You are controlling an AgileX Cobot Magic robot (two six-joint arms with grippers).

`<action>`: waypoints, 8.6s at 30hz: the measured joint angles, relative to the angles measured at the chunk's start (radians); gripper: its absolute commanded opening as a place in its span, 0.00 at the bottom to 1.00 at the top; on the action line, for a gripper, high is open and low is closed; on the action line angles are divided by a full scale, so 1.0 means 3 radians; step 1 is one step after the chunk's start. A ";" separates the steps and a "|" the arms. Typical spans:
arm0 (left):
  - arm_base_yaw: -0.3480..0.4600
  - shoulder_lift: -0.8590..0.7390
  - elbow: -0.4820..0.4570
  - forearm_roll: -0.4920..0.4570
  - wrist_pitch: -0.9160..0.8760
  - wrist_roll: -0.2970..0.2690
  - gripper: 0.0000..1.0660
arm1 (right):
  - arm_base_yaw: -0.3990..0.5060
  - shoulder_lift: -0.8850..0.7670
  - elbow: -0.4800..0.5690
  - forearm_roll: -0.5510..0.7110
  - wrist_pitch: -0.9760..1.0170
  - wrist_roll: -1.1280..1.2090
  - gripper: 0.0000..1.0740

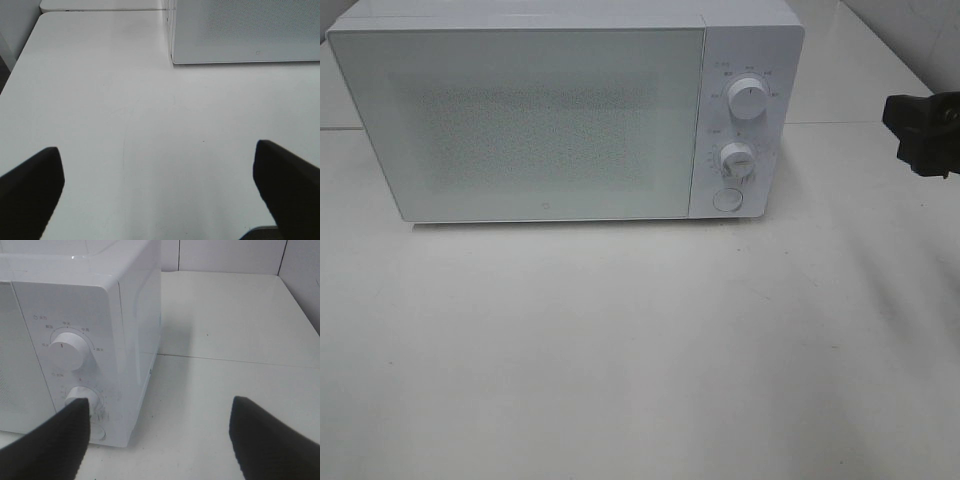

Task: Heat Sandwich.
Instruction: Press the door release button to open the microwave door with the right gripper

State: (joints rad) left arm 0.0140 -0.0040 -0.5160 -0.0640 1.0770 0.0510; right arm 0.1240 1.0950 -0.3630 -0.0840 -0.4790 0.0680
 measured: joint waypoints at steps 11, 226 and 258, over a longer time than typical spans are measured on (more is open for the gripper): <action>0.0000 0.0000 0.0000 0.0000 0.0000 0.0000 0.92 | 0.0013 0.0540 0.0223 0.0623 -0.0850 -0.0380 0.70; 0.0000 0.0000 0.0000 0.0000 0.0000 0.0000 0.92 | 0.1417 0.3607 -0.2000 0.2830 -0.1080 0.3947 0.00; 0.0000 0.0000 0.0000 0.0000 0.0000 0.0000 0.92 | 0.1323 0.3457 -0.2023 0.2790 -0.0620 0.3913 0.00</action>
State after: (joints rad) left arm 0.0140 -0.0040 -0.5160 -0.0640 1.0770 0.0510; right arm 0.5210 2.1320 -0.9700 0.7530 -0.6650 1.2420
